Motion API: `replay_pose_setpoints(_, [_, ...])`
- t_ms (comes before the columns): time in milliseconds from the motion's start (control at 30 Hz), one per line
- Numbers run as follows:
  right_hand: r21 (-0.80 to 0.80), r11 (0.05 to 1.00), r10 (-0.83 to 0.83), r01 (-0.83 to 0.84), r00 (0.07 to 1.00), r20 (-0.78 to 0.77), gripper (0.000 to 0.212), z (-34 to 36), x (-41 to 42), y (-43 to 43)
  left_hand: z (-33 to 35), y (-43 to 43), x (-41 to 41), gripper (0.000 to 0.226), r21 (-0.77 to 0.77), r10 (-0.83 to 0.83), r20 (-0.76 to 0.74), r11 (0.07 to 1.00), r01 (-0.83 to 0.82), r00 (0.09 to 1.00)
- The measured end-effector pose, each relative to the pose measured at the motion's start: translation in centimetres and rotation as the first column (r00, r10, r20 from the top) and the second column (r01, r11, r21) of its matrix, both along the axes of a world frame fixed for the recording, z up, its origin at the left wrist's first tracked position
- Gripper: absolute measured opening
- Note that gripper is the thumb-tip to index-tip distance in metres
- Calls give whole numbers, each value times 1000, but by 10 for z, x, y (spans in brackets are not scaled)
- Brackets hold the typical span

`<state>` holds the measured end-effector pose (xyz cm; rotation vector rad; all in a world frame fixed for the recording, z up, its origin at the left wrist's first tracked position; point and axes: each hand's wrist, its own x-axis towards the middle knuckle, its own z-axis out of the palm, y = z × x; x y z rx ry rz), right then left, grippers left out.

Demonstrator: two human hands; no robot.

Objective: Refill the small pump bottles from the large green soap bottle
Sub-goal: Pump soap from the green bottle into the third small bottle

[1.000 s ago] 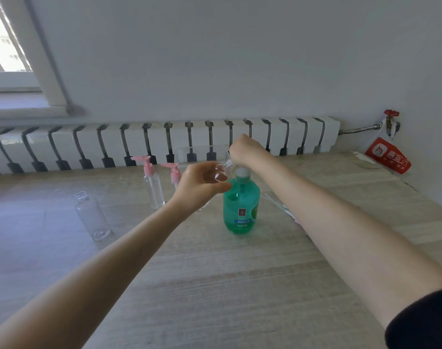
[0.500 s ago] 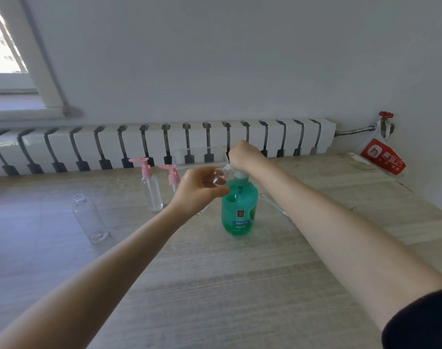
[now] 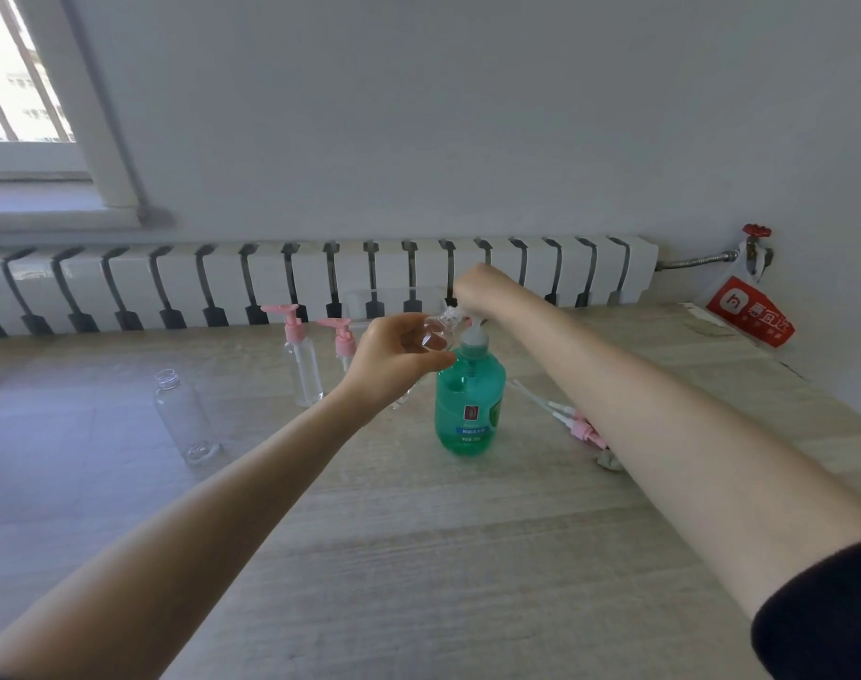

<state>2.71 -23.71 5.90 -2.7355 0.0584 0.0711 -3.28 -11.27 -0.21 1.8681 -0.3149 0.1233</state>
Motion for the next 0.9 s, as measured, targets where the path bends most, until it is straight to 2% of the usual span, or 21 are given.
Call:
replay_pose_setpoints(100, [-184,978,98,-97,995,-5,36,-2,2,1,-1,0,1,30,2,8,-1,1000,-8,1000])
replay_pose_setpoints(167, [-253,961,117,-112,993,4,33,-4,3,0,0,0,2,32,8,11,-4,1000,-11,1000])
replay_pose_setpoints(267, [-227,969,107,-96,994,38,20,-5,0,1,-1,1,2,33,27,4,1,1000,-4,1000])
replay_pose_setpoints(433, [-242,965,111,-99,993,34,35,-11,3,1,-5,2,3,34,38,0,4,999,-1,1000])
replay_pose_setpoints(633, [-185,981,56,-53,998,13,32,-18,4,2,-12,4,6,36,56,-8,-1,998,8,1000])
replay_pose_setpoints(767, [-37,999,-35,35,999,11,27,-21,7,2,-13,5,5,39,52,-9,-5,999,9,1000])
replay_pose_setpoints(900, [-75,997,-2,1,1000,-8,30,-19,5,2,-12,4,5,40,58,-1,-9,998,2,1000])
